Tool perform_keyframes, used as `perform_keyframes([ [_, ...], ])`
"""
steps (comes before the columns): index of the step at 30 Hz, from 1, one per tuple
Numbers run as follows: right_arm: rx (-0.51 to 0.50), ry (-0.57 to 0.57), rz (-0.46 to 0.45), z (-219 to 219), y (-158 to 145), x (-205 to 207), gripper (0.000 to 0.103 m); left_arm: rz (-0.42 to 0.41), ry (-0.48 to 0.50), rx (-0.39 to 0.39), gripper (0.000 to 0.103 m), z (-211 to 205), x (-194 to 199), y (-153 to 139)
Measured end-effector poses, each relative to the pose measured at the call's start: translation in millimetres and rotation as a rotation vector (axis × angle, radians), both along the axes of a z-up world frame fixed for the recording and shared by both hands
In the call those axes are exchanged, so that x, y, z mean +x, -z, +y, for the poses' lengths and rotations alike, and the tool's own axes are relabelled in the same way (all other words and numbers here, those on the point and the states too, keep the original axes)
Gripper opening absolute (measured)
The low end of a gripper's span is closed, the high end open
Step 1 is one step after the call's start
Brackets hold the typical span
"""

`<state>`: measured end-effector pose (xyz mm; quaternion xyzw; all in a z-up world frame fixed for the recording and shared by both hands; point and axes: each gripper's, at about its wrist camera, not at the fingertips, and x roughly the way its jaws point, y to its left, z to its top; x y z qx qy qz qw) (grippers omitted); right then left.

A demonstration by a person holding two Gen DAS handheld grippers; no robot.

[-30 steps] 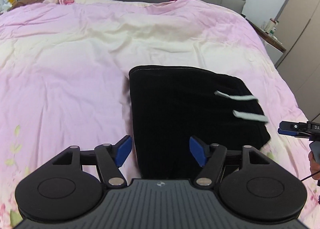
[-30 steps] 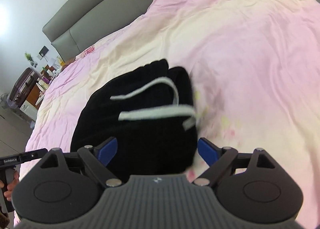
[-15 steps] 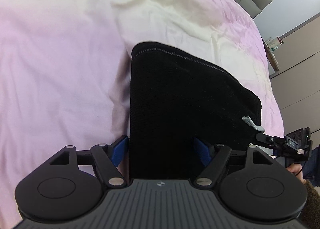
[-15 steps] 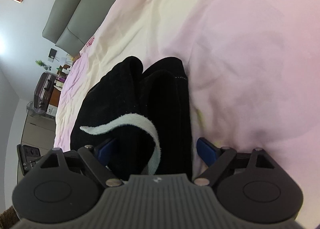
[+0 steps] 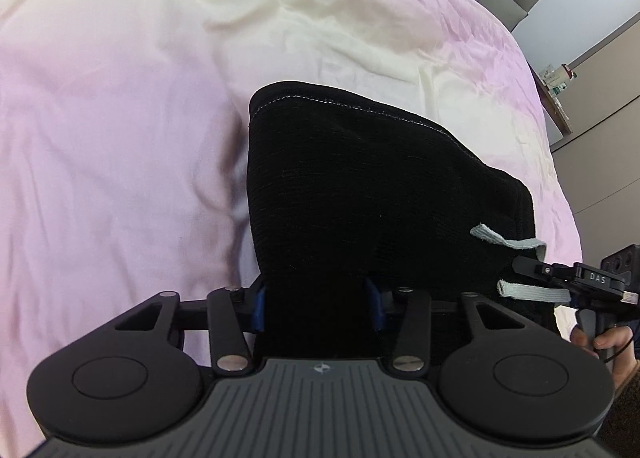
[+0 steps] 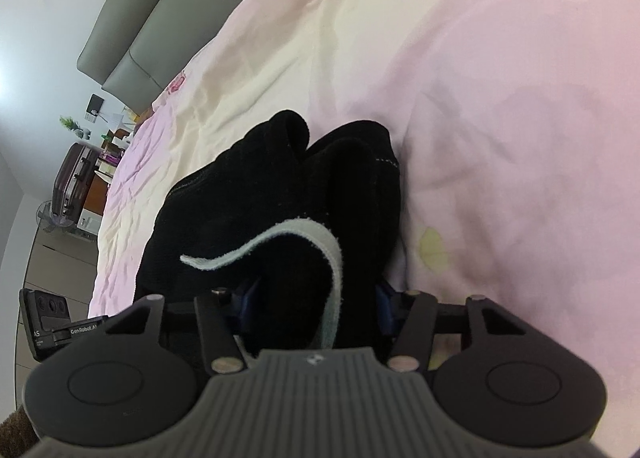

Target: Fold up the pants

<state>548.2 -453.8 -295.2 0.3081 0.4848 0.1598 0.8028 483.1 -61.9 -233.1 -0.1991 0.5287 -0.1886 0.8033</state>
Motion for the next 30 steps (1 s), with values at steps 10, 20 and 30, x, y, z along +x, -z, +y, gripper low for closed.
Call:
perform_keyframes([
  [10,-0.048,-0.050,-0.058,39,-86,-41,0.046,-0.035,-0.003,0.044,0.049,25,-46,-63],
  [20,-0.016,-0.092,-0.144,117,-151,-104,0.046,-0.123,-0.030,0.092,0.049,104,-111,-139],
  [30,0.101,-0.157,-0.189,242,-174,-146,0.046,-0.184,-0.077,0.213,0.049,217,-164,-203],
])
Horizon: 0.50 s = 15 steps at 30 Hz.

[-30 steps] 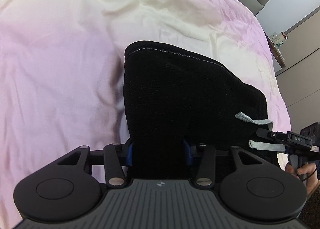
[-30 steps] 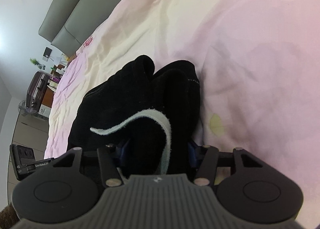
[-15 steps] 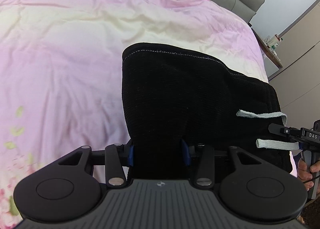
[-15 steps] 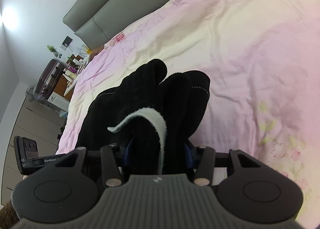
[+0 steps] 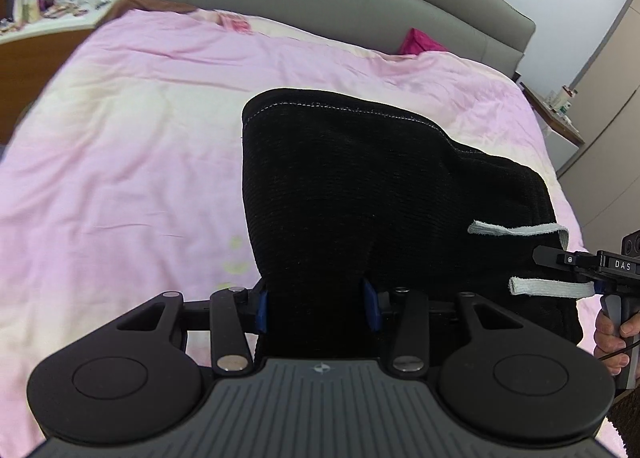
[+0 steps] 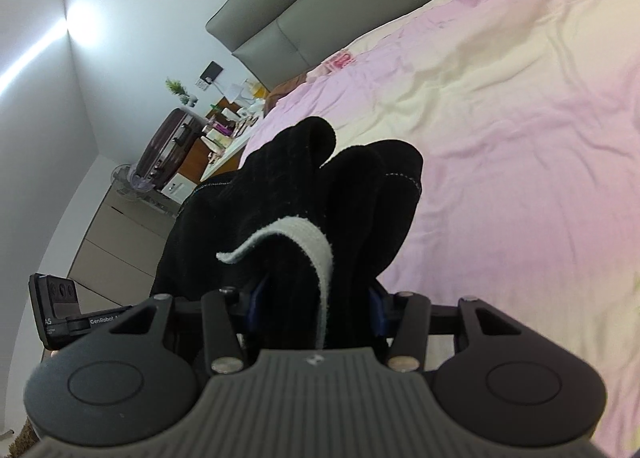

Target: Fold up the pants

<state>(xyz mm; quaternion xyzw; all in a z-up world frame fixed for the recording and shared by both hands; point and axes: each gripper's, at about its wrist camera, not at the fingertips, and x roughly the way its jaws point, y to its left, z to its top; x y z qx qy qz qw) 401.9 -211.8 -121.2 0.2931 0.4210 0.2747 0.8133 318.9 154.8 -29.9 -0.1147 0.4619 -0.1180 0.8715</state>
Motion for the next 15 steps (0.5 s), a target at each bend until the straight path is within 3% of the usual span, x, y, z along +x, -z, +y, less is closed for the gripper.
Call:
perform_keyframes([
  [8,0.139,-0.046,0.009,112,10,-17,0.046,0.006,-0.004,0.137,0.049,75,-13,-36],
  [11,0.174,-0.041,0.015,148,25,-20,0.046,0.013,-0.003,0.150,0.049,95,-10,-21],
  [15,0.170,-0.026,0.035,176,53,-19,0.046,0.047,-0.006,0.107,0.049,125,-1,19],
])
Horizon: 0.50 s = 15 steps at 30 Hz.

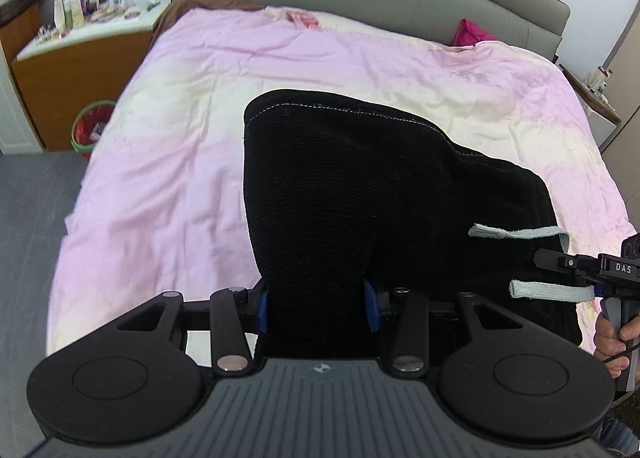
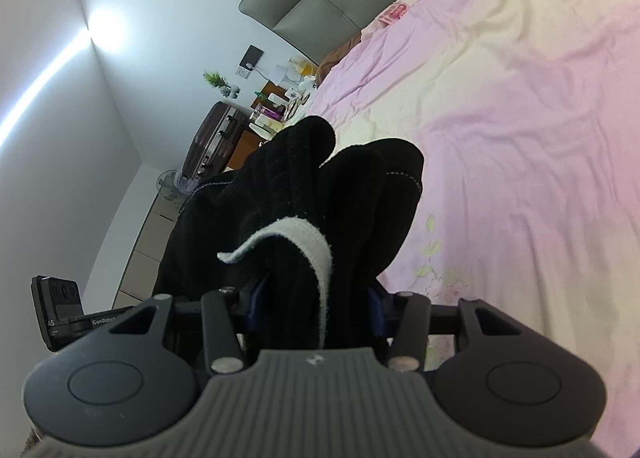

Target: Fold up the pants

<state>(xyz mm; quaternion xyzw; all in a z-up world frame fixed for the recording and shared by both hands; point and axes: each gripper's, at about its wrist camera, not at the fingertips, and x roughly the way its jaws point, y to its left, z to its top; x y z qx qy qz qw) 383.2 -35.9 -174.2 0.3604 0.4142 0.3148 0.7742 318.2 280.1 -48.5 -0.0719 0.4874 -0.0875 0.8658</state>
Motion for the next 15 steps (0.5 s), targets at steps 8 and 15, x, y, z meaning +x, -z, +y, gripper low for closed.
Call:
perform_keyframes([
  [8,-0.103,0.021,0.100,1,57,41,0.046,0.098,0.039,-0.119,0.049,16,43,103],
  [15,-0.152,0.033,0.218,1,119,63,0.046,0.190,0.057,-0.125,0.052,20,67,160],
])
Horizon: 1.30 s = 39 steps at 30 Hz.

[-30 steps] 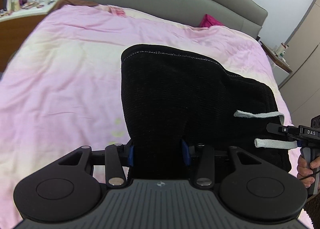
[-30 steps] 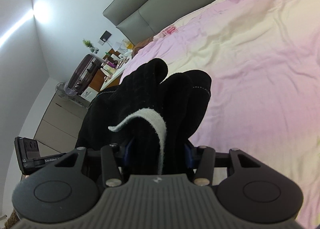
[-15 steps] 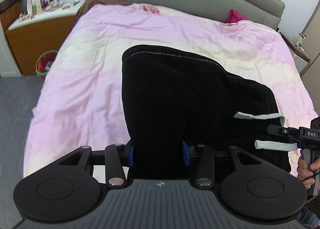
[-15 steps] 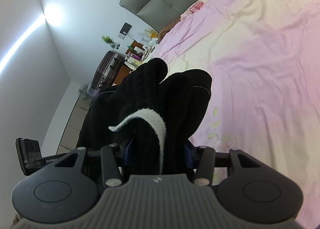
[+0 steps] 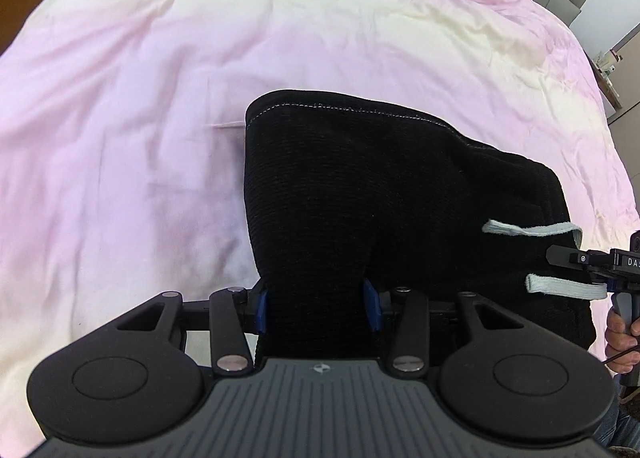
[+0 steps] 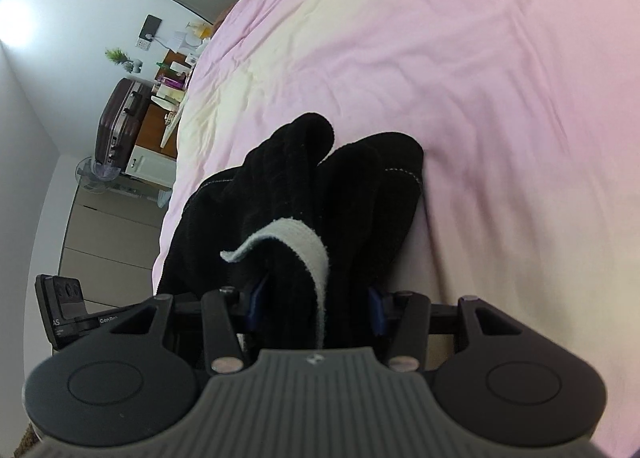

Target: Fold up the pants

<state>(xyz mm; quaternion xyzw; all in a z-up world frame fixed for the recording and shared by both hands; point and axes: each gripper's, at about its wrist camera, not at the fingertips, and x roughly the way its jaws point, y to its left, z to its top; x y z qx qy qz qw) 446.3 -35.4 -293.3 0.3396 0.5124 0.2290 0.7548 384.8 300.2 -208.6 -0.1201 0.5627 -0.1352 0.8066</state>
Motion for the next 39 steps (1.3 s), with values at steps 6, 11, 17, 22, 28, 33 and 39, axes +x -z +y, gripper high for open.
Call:
perform_keyframes([
  [6,-0.065,-0.050,-0.001,7,19,12,0.053,0.004,0.004,0.019,0.063,1,-4,8],
  [11,-0.219,-0.126,-0.076,17,-2,9,0.072,-0.039,0.049,0.142,0.072,-8,-20,-24],
  [17,-0.554,-0.210,-0.375,34,-69,-34,0.072,-0.155,0.140,0.223,0.070,-22,-69,-71],
  [22,-0.648,-0.273,-0.625,57,-98,-89,0.053,-0.168,0.219,0.261,0.070,-41,-104,-66],
  [28,-0.783,-0.397,-0.565,82,-52,-112,0.054,-0.092,0.178,0.333,0.071,-42,-116,-24],
  [33,-0.706,-0.321,-0.466,67,-58,-109,0.054,-0.106,0.147,0.370,0.064,-38,-124,-66],
  [39,-0.667,-0.290,-0.545,49,-127,-132,0.061,-0.269,0.094,0.347,0.064,-48,-159,-170],
])
